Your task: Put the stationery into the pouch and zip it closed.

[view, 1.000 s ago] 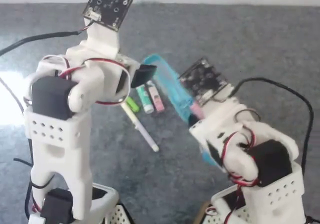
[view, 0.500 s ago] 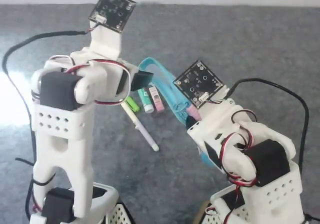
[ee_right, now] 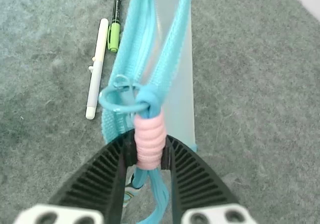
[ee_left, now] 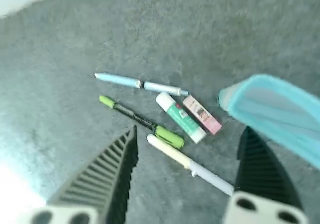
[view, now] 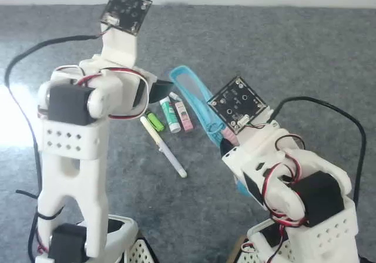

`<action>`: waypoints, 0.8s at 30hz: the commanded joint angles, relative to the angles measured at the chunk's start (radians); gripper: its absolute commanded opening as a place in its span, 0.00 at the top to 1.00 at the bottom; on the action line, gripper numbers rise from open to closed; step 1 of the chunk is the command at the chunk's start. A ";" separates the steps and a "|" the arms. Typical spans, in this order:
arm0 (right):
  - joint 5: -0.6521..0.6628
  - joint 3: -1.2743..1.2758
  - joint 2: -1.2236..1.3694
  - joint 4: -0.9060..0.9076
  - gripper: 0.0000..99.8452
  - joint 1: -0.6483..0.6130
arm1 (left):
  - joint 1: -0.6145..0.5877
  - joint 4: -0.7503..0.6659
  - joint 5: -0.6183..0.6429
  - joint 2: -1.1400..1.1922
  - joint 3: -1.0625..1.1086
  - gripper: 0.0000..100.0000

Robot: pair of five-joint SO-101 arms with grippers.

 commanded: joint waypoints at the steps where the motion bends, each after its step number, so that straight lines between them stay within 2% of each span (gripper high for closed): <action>1: 0.006 0.034 -0.002 -0.010 0.99 -0.007 | -0.002 0.020 -0.005 -0.060 -0.099 0.70; 12: 0.006 0.041 -0.001 -0.015 0.99 -0.071 | 0.071 -0.011 0.028 0.043 -0.099 0.70; 24: 0.000 0.034 0.001 -0.016 0.99 -0.065 | 0.058 0.052 -0.006 0.049 -0.077 0.70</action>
